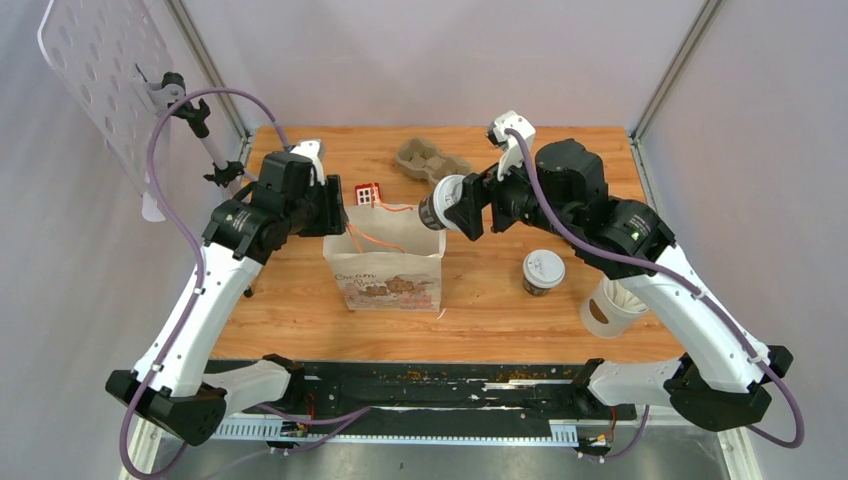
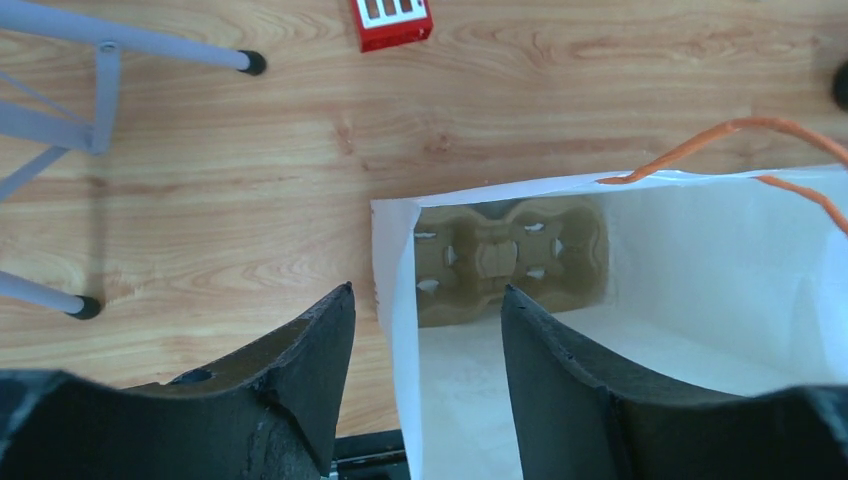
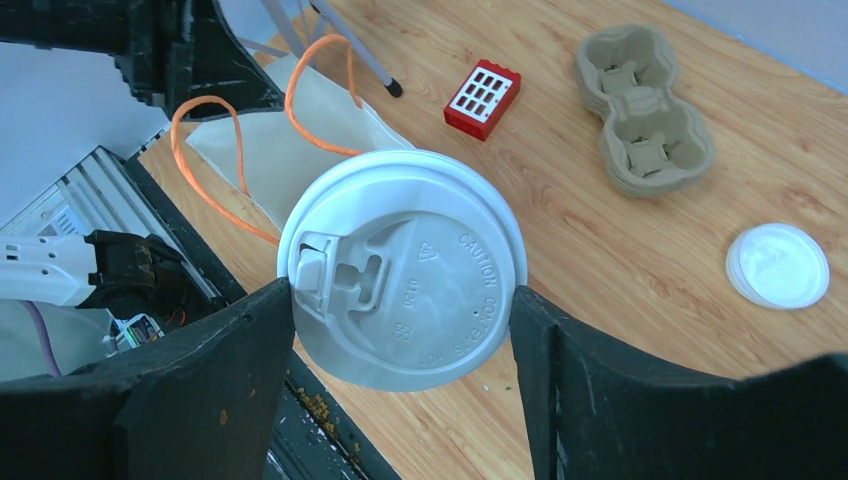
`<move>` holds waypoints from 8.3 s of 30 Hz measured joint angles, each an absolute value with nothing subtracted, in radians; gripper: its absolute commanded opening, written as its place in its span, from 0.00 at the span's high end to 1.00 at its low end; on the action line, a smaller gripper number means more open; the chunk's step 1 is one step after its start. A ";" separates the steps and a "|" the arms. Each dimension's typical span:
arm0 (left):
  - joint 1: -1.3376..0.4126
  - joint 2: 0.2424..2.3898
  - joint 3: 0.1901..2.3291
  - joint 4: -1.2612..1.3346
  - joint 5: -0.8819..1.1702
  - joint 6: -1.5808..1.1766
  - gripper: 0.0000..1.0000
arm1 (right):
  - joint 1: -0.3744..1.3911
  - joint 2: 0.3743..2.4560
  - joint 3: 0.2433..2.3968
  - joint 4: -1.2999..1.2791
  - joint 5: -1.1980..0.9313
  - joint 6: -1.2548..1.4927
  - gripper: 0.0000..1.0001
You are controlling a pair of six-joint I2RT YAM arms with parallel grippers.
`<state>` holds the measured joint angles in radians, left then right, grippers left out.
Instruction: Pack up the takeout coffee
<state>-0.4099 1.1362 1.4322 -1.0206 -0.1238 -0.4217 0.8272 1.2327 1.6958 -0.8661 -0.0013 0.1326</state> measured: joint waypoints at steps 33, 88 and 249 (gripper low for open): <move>-0.410 1.132 1.248 -0.645 0.390 -0.497 0.34 | 0.954 1.243 1.515 -0.894 -0.002 -0.215 0.33; -0.418 1.053 1.137 -0.529 0.543 -0.322 0.97 | 1.136 1.255 1.369 -0.759 0.297 -0.403 0.35; -0.439 0.960 0.958 -0.775 0.545 -0.343 0.27 | 0.982 1.374 0.849 -0.110 0.081 -1.076 0.40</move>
